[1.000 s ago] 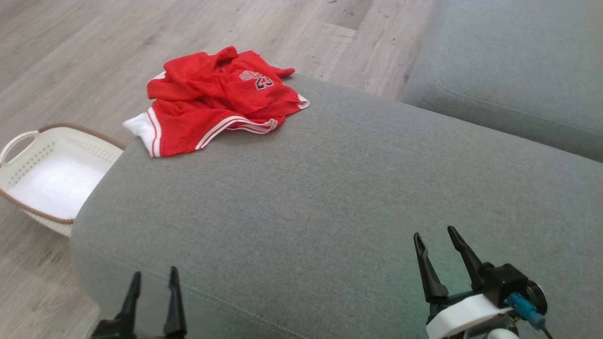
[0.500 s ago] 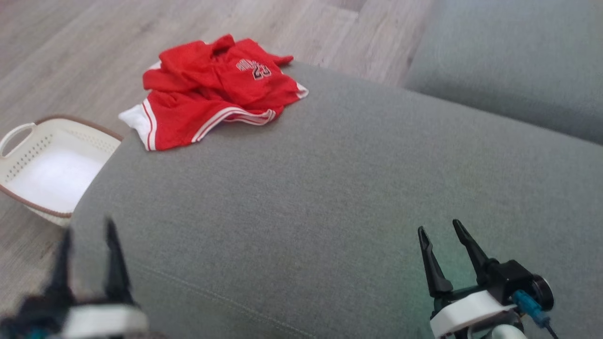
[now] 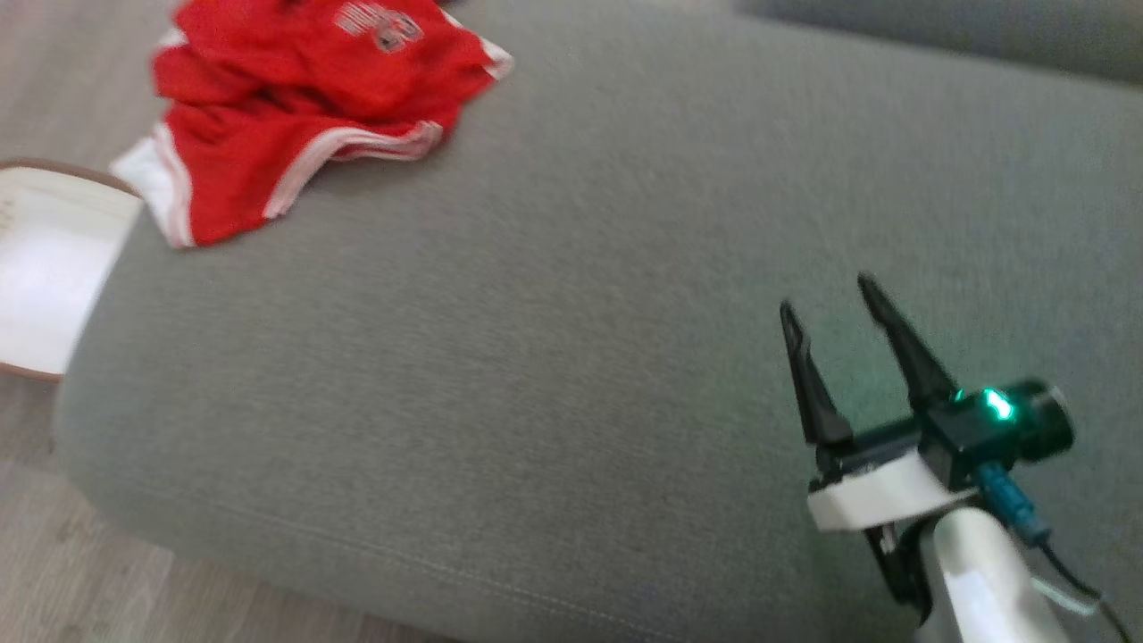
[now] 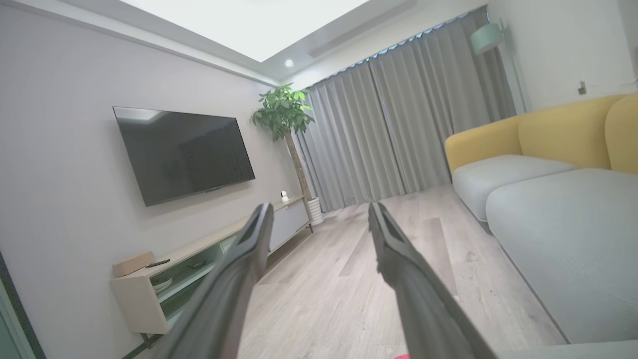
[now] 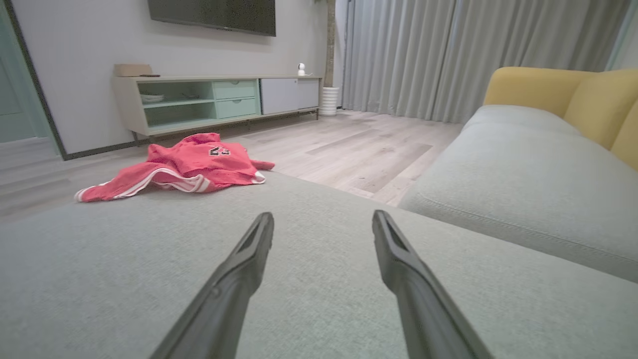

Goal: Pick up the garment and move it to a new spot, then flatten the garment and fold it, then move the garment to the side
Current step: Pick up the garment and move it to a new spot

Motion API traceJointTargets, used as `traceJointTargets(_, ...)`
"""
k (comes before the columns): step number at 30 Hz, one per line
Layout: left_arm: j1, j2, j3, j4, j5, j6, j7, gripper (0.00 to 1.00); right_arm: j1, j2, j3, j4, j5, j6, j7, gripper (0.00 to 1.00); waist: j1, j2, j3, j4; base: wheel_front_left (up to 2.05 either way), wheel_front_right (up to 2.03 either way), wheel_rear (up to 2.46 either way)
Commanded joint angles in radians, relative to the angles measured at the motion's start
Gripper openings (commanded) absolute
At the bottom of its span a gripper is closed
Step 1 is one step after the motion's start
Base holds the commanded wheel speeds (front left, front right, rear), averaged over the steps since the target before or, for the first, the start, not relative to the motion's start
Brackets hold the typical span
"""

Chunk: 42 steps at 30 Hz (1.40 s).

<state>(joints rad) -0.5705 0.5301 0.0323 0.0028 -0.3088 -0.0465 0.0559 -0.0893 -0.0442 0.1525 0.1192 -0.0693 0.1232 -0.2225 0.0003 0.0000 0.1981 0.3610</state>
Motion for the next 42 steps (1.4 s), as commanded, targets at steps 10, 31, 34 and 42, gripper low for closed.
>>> traceJointTargets(10,-0.422,0.125,-0.022,0.41,-0.027,-0.06,0.055,1.0,-0.05,-0.006,0.051,-0.249,-0.103,0.008,0.119,1.0,-0.0003,0.0,0.269,-0.178,0.0,0.0,0.0)
traceJointTargets(31,-0.582,0.002,-0.224,0.907,-0.227,-0.084,0.218,1.0,-0.022,-0.016,0.041,-0.455,-0.154,0.008,0.197,1.0,-0.0003,0.0,0.481,-0.202,0.0,0.0,0.0)
traceJointTargets(34,-0.591,0.01,-0.248,0.924,-0.252,-0.084,0.233,1.0,-0.027,-0.014,0.046,-0.454,-0.155,0.008,0.195,1.0,-0.0003,0.0,0.487,-0.21,0.0,0.0,0.0)
traceJointTargets(42,-0.617,0.05,-0.295,0.966,-0.255,-0.081,0.185,0.0,-0.031,-0.011,0.036,-0.456,-0.152,0.008,0.184,1.0,-0.0003,0.0,0.499,-0.225,0.0,0.0,0.0)
